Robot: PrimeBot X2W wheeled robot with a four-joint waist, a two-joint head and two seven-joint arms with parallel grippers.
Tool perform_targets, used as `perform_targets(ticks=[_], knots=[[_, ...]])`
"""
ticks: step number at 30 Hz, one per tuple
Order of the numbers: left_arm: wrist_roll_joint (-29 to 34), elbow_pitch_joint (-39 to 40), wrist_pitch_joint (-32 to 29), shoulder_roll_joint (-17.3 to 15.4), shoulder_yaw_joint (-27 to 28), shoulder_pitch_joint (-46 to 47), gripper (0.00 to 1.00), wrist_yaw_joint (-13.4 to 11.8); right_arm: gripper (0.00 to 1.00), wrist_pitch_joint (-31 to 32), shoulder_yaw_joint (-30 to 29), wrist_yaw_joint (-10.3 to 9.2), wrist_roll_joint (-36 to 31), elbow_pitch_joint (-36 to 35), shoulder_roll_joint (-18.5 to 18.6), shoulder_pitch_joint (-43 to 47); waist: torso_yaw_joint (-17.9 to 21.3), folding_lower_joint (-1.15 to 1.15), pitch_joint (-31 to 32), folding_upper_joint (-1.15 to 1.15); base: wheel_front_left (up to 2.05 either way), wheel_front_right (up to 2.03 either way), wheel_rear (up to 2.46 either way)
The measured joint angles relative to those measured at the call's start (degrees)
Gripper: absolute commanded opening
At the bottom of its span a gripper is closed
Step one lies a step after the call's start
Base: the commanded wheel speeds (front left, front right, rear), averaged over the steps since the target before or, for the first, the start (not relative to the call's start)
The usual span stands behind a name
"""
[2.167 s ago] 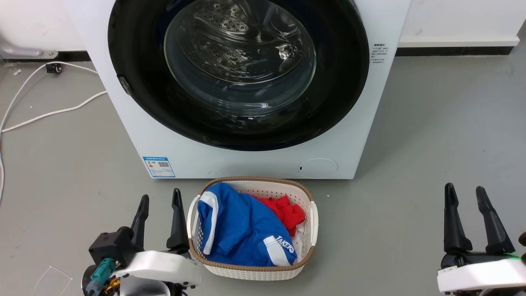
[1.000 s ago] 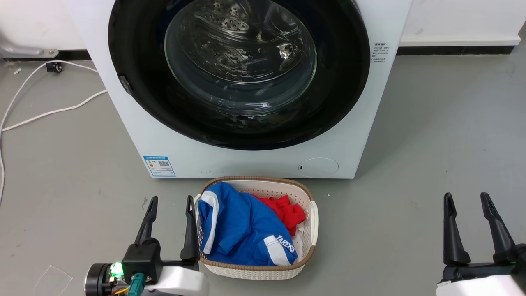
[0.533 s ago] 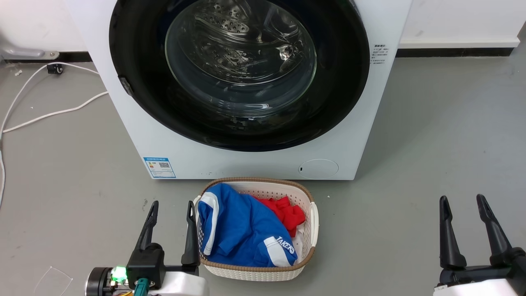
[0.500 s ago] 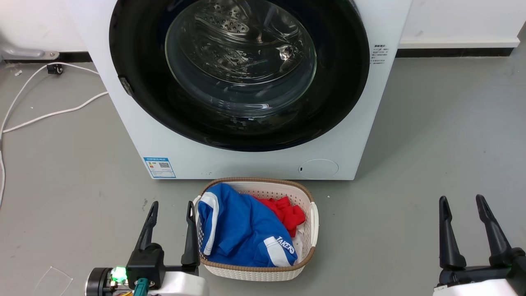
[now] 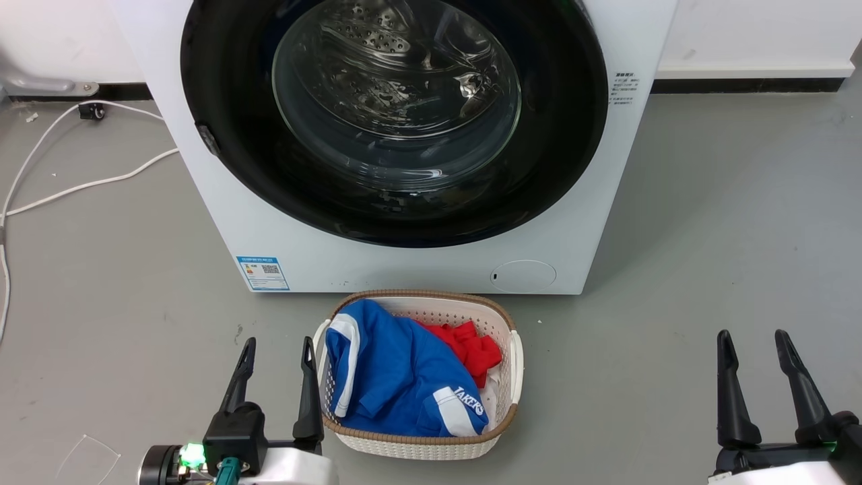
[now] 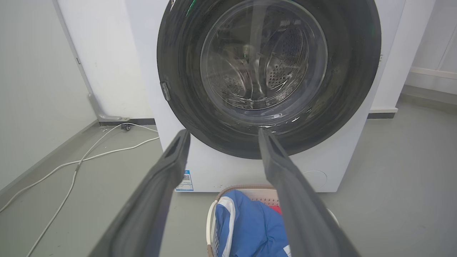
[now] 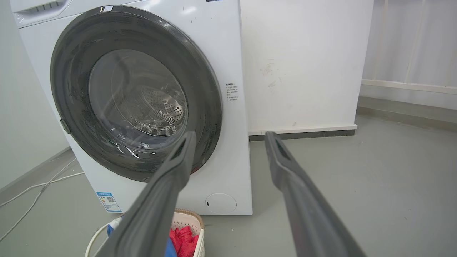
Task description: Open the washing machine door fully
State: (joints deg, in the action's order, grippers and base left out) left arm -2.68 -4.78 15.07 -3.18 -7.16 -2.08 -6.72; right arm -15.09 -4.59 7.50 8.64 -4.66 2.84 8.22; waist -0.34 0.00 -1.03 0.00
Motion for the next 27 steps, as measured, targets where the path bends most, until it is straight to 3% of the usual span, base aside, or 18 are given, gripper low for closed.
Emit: perform_targets(ticks=[13,14,15,16,21,27], knots=[[0.4,-0.5,0.0,0.2,0.2,-0.1,1.0,-0.1,1.0,0.0,0.4,0.0,0.3,0.8,0.0,0.0,0.1,0.0,0.0,0.0,0.0,0.0,0.0],[0.4,-0.5,0.0,0.2,0.2,-0.1,1.0,-0.1,0.93,0.0,0.4,0.0,0.3,0.8,0.0,0.0,0.1,0.0,0.0,0.0,0.0,0.0,0.0],[0.4,-0.6,0.0,0.2,0.2,-0.1,1.0,-0.1,0.15,0.0,0.5,0.0,0.3,0.9,0.0,0.0,0.1,0.0,0.0,0.0,0.0,0.0,0.0],[0.4,-0.6,0.0,0.2,0.3,-0.1,1.0,-0.1,0.0,0.0,0.4,0.0,0.2,0.9,0.0,0.0,0.1,0.0,0.0,0.0,0.0,0.0,0.0],[0.4,-0.8,0.0,0.2,0.4,-0.1,1.0,-0.1,0.0,0.0,0.8,0.0,1.0,0.8,0.0,0.0,0.2,0.0,0.0,0.0,0.0,0.0,0.0],[0.4,-0.9,0.0,0.2,0.5,-0.1,1.0,0.0,0.0,0.0,1.7,0.0,17.0,0.8,0.0,-0.3,0.4,0.0,0.1,0.0,0.0,0.0,0.0]])
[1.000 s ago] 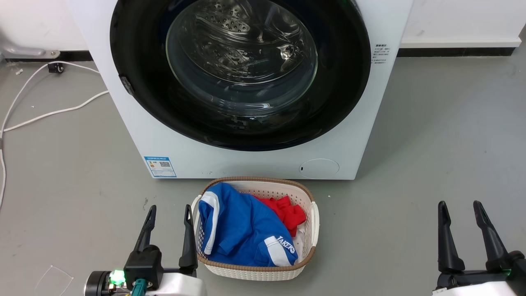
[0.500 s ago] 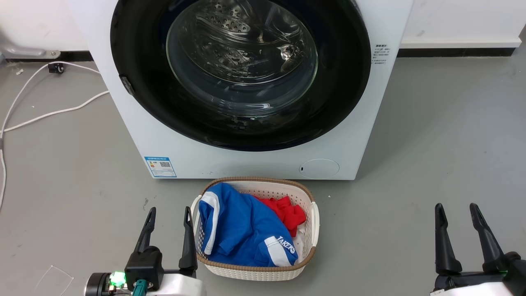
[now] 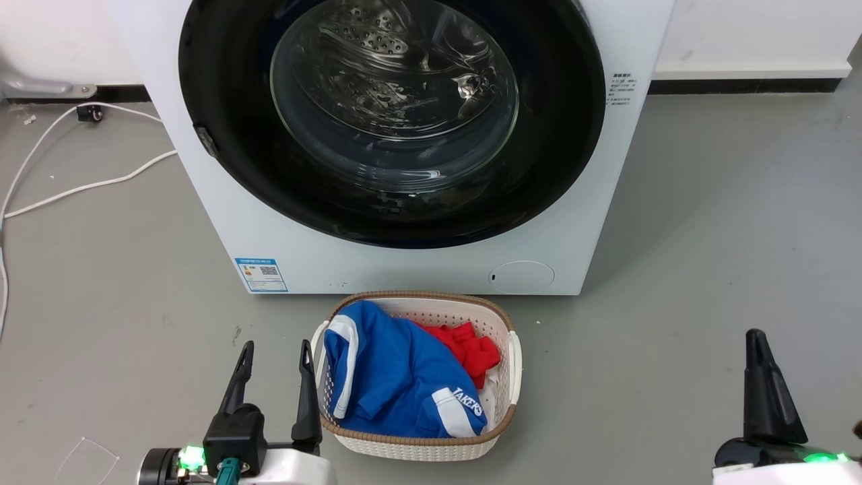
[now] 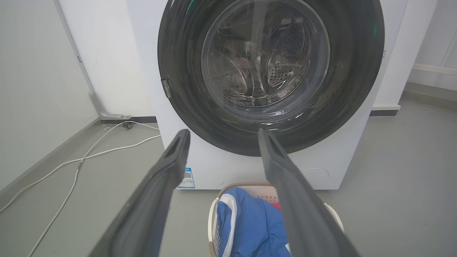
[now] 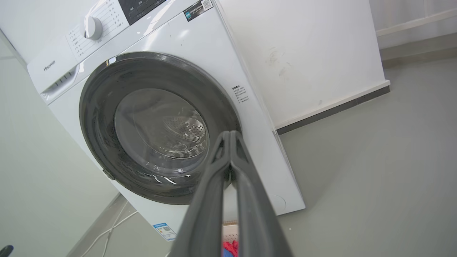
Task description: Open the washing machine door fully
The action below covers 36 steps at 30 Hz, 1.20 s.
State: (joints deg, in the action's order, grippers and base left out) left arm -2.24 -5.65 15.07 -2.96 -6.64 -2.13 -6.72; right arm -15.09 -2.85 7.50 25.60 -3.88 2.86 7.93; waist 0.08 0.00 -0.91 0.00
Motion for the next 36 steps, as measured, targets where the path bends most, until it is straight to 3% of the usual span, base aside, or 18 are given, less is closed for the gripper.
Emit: perform_targets(ticks=[8,17,23,36], knots=[[0.0,0.0,0.0,0.0,0.0,0.0,1.0,0.2,0.0,0.0,1.9,-0.01,30.1,2.1,0.1,0.0,0.1,0.0,0.3,0.0,0.0,0.0,0.0],[0.0,-0.2,0.0,0.0,-0.2,-0.1,1.0,0.2,0.0,0.0,5.4,-0.01,56.3,1.8,0.0,-0.5,0.3,0.0,0.5,0.0,0.0,0.0,0.0],[0.0,-0.2,0.0,0.0,-0.4,-0.1,1.0,0.2,0.0,3.9,6.8,-0.01,64.8,-1.2,0.8,-0.2,0.4,0.0,0.5,0.0,0.0,0.0,0.0],[0.0,-0.3,0.0,0.0,-0.5,-0.1,1.0,0.2,0.0,14.9,3.1,-0.01,72.7,-3.7,0.8,1.6,0.2,0.0,0.4,0.0,0.0,0.0,0.0]])
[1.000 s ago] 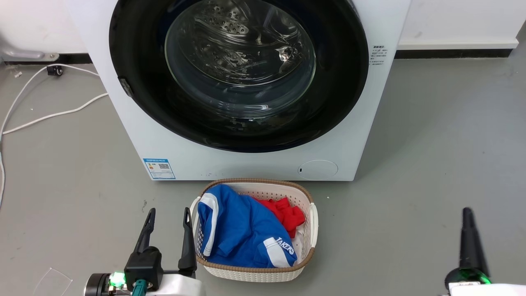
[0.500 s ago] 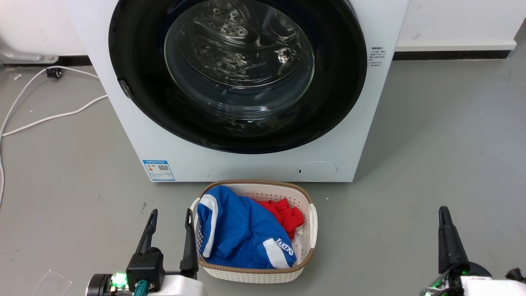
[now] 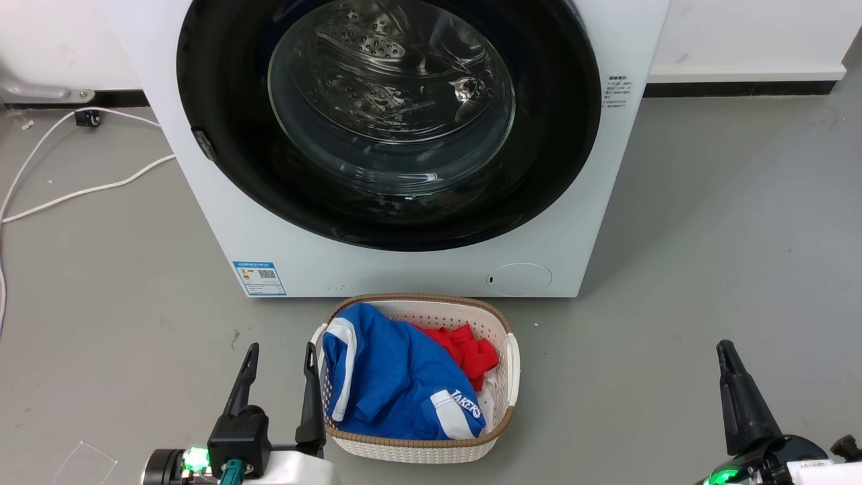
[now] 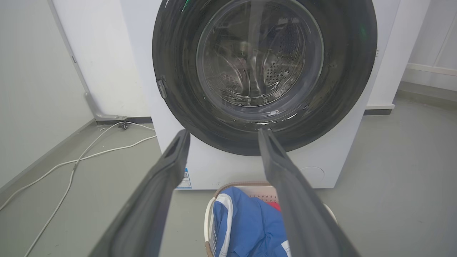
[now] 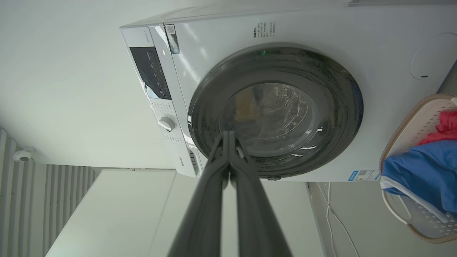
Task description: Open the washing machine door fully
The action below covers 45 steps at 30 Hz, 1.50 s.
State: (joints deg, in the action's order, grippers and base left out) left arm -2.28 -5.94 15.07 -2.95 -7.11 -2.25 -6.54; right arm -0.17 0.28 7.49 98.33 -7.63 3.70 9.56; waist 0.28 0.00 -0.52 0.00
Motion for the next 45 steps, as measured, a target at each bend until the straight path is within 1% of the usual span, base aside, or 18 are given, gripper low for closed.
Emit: perform_targets(ticks=[9,20,23,28,30,38,45], knots=[[0.0,0.0,0.0,0.0,0.0,0.0,1.0,-0.1,0.0,2.2,-1.5,0.0,-0.5,0.9,-0.5,0.1,0.0,0.0,-0.1,0.0,0.0,0.0,0.0],[0.0,0.0,0.0,0.0,0.0,0.0,1.0,-0.3,0.0,1.6,-1.6,0.0,-1.1,1.7,-0.7,0.0,0.0,0.0,-0.5,0.0,0.0,0.0,0.0],[0.0,0.2,0.0,0.0,0.1,0.0,1.0,-0.4,0.0,1.5,-2.4,0.0,-1.2,2.6,-0.7,-0.9,0.1,0.0,-0.9,0.0,0.0,0.0,0.0],[0.1,0.6,0.0,0.0,0.1,0.4,1.0,-0.4,0.0,2.4,-5.4,0.0,-2.0,5.3,-0.6,-6.0,0.4,0.0,-2.5,0.0,0.0,0.0,0.0],[0.1,0.7,0.0,0.0,0.1,1.0,1.0,-0.4,0.0,3.1,-6.6,0.0,-2.7,6.9,0.1,-8.8,0.4,0.0,-3.3,0.0,0.0,0.0,0.0],[0.6,1.7,0.0,0.0,-0.1,4.1,1.0,-0.2,0.0,4.8,-10.7,0.0,-4.9,13.5,5.1,-22.0,0.2,0.0,-7.7,0.0,0.0,0.0,0.0],[1.0,2.3,0.0,0.0,-0.1,7.4,1.0,0.0,0.0,6.1,-10.5,0.0,-7.7,16.3,8.9,-34.5,-0.3,0.01,-12.9,0.0,0.0,0.0,0.0]])
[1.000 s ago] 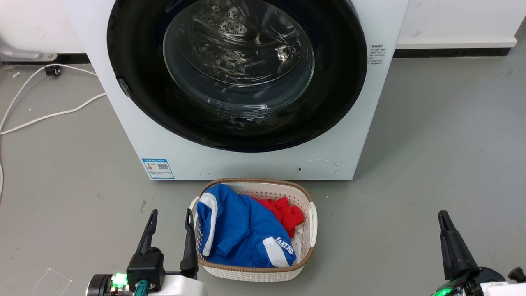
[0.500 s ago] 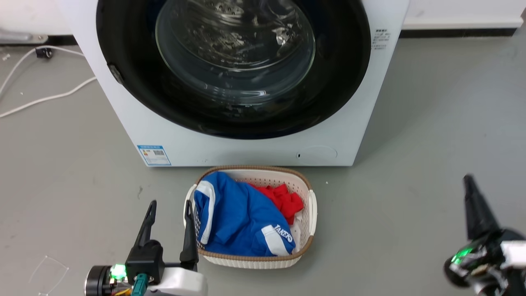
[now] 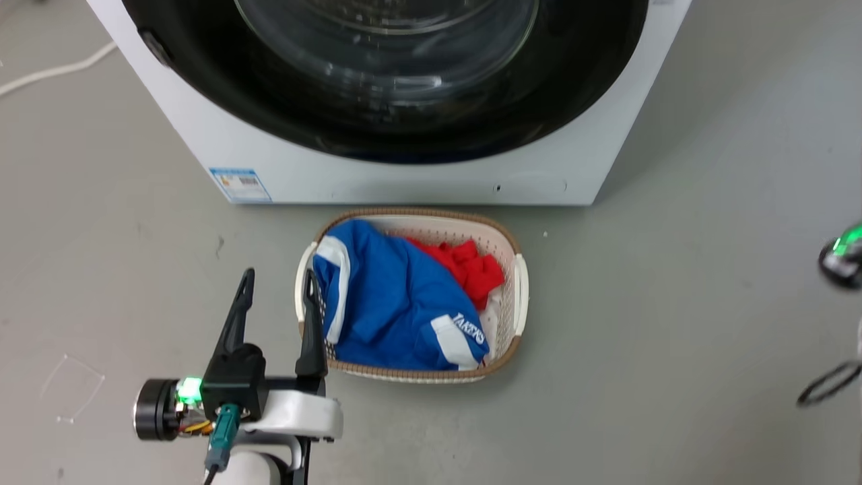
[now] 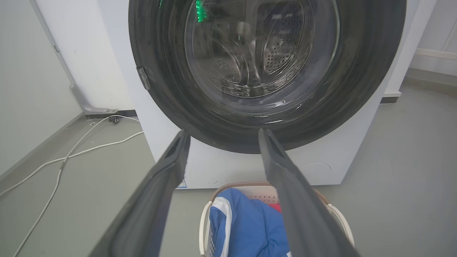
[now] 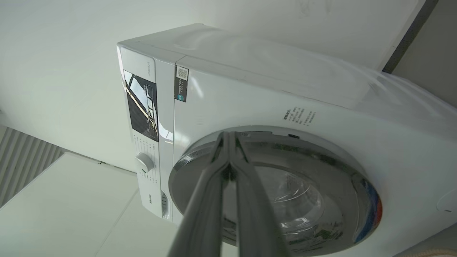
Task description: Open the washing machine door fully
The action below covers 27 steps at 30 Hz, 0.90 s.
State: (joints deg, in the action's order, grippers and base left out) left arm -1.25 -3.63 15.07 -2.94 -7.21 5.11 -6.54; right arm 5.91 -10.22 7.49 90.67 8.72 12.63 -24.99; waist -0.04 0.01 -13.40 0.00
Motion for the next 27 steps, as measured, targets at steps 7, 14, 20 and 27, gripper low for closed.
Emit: perform_targets(ticks=[7,14,20,27], knots=[[0.1,1.0,0.0,0.0,-0.3,3.0,1.0,0.3,0.0,1.2,1.7,0.0,-3.0,7.4,4.7,-13.4,-0.7,0.0,-5.2,0.0,0.0,0.0,0.0],[0.5,2.6,0.0,0.0,-0.4,6.5,1.0,0.5,0.0,2.7,3.1,0.0,-4.2,17.0,8.5,-26.1,-2.3,0.0,-9.8,0.0,0.0,0.0,0.0],[0.5,3.9,0.0,0.0,-0.9,8.8,1.0,0.4,0.0,6.4,6.0,0.0,-5.8,24.0,10.8,-34.7,-3.7,0.0,-13.6,0.0,0.0,0.0,0.0],[0.1,4.3,0.0,0.0,-1.5,9.6,1.0,0.0,0.0,12.9,9.6,-0.01,-7.2,30.5,12.4,-42.5,-5.7,0.0,-17.2,0.0,0.0,0.0,0.0]])
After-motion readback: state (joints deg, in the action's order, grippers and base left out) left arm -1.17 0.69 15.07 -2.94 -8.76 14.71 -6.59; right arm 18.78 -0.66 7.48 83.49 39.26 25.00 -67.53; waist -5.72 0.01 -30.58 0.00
